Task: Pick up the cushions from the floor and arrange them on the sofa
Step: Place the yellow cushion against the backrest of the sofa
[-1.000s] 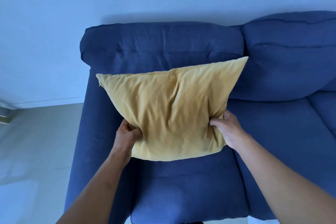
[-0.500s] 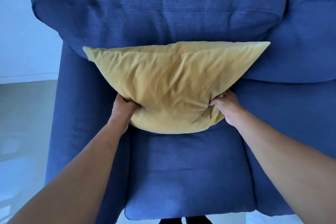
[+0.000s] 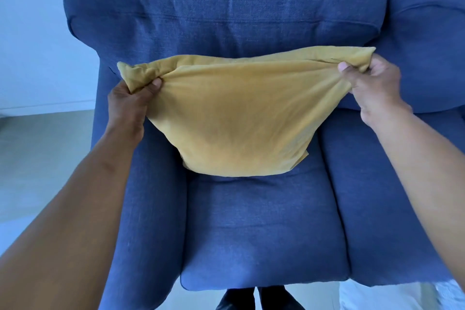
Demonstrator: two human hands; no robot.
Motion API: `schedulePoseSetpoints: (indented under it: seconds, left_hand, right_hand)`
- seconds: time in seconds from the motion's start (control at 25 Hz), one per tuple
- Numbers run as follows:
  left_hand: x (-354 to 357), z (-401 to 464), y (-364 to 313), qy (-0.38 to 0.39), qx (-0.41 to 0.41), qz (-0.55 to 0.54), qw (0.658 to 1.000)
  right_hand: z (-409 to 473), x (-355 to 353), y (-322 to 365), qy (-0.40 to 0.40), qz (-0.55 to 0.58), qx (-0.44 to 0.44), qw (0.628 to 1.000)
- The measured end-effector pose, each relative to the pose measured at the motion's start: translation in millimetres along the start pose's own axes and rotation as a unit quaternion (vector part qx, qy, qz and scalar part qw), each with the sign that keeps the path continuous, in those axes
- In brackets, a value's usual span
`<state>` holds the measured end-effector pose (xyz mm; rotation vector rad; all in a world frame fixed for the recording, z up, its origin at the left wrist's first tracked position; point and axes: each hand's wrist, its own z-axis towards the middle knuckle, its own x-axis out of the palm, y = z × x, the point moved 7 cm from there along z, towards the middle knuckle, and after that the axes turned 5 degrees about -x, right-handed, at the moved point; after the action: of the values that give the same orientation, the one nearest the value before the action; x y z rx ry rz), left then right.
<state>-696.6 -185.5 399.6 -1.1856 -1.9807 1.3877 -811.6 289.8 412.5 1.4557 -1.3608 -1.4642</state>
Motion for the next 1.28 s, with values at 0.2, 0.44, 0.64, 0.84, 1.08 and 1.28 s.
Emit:
schedulePoseSetpoints:
  seconds: [0.2, 0.44, 0.64, 0.84, 1.08, 1.28]
  left_hand:
    - [3, -2, 4, 0.015, -0.04, -0.016, 0.999]
    - [5, -9, -25, 0.019, -0.013, 0.042, 0.999]
    - [-2, 2, -1, 0.007, -0.065, 0.068, 0.996]
    - [-14, 7, -1, -0.043, -0.058, 0.007, 0.997]
    - [-17, 5, -2, -0.034, -0.073, 0.052, 0.995]
    - [-28, -22, -10, -0.123, -0.061, 0.092, 0.986]
  right_hand:
    - [-2, 8, -4, 0.027, 0.002, 0.044, 0.999]
    - [8, -5, 16, 0.045, -0.004, 0.071, 0.996]
    - [-2, 6, -7, 0.071, -0.062, 0.108, 0.99]
    - [4, 4, -5, 0.006, -0.055, 0.082, 0.995]
    - [2, 7, -4, 0.032, -0.071, 0.108, 0.991]
    - [-23, -9, -4, 0.014, -0.062, 0.132, 0.989]
